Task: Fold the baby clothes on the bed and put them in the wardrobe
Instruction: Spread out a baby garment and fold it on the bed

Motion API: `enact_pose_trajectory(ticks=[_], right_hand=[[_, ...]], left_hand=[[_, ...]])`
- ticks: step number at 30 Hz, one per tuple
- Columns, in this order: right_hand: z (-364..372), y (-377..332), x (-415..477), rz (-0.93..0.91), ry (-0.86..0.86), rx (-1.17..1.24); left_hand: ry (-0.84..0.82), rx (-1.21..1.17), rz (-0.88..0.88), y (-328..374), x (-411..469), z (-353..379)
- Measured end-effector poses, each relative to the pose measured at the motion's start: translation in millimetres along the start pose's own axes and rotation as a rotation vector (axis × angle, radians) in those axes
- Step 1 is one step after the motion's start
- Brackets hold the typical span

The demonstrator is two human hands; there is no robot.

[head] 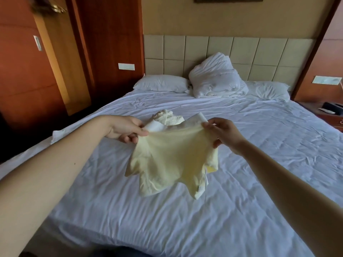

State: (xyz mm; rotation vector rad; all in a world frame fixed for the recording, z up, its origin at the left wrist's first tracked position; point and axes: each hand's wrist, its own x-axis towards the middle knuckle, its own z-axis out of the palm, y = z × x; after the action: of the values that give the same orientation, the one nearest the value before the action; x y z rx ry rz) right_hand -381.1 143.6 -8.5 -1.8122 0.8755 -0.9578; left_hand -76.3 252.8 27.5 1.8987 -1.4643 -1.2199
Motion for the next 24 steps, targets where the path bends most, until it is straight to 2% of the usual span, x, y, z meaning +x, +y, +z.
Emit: enact_pose_trajectory(ticks=[4, 7, 10, 12, 14, 17, 20, 22, 24], right_hand=[[-8.2, -3.5, -1.3, 0.024, -0.099, -0.059], [-10.1, 6.8, -4.7, 0.111, -0.175, -0.12], [-9.0, 20.7, -4.6, 0.178, -0.184, -0.148], [-7.7, 26.0, -1.0, 0.2, -0.135, -0.137], [-8.4, 29.9, 6.7, 0.124, -0.067, -0.2], [-11.2, 23.8, 17.1, -0.102, 0.035, -0.411], [-12.9, 14.6, 29.0, -0.218, 0.169, -0.408], [-12.4, 10.8, 32.4, -0.249, 0.191, -0.412], [-8.0, 18.1, 30.8, -0.291, 0.154, -0.428]], left_hand=[[-0.077, 0.135, -0.052, 11.0, -5.8, -0.4], [-0.064, 0.234, -0.139, 10.0, -1.6, 10.5], [0.004, 0.097, -0.183, 4.4, 7.3, 28.5], [0.105, 0.009, -0.174, 1.3, 15.3, 35.6], [0.257, 0.05, -0.125, -0.6, 25.2, 35.8], [0.547, 0.363, 0.042, 2.0, 32.2, 28.0], [0.868, 0.588, 0.226, 7.7, 27.5, 27.1], [0.969, 0.622, 0.34, 8.0, 24.7, 27.4], [0.943, 0.662, 0.365, -1.0, 24.1, 29.1]])
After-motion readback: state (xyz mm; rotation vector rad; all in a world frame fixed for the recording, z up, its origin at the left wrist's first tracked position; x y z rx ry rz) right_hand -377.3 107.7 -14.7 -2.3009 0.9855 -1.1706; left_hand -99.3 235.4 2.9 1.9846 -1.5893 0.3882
